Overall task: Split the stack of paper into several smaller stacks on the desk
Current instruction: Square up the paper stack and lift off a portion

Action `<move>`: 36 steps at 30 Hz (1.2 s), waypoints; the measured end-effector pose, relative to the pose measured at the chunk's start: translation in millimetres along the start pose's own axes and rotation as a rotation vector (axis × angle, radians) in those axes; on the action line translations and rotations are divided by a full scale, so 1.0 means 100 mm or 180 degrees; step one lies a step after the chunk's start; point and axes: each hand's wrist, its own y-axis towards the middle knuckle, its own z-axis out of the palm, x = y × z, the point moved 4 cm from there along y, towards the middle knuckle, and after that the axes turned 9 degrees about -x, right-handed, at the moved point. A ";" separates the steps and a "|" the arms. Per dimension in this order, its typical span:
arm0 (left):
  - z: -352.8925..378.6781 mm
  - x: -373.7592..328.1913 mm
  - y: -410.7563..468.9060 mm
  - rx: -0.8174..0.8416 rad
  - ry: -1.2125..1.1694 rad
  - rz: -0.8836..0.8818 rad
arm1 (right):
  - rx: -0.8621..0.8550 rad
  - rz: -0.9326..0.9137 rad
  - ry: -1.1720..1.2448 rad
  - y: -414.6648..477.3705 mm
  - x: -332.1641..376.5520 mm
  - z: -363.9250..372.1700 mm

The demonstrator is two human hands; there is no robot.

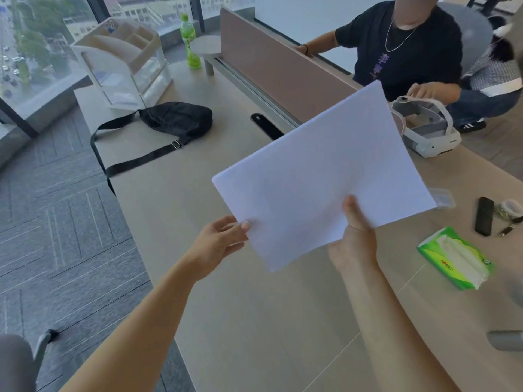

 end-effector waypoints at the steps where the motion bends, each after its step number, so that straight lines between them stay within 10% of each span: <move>1: 0.05 -0.02 -0.01 0.0057 -0.0171 0.0009 | 0.0013 0.0099 0.0050 0.01 -0.04 0.05; 18: -0.43 -0.39 0.61 -0.2325 0.0616 0.0988 | -0.0373 0.1042 -0.0973 0.36 -0.72 1.03; 36: -1.55 -0.42 2.93 -0.2592 0.0676 0.0285 | -0.0468 0.1093 -0.2237 1.63 -1.16 1.23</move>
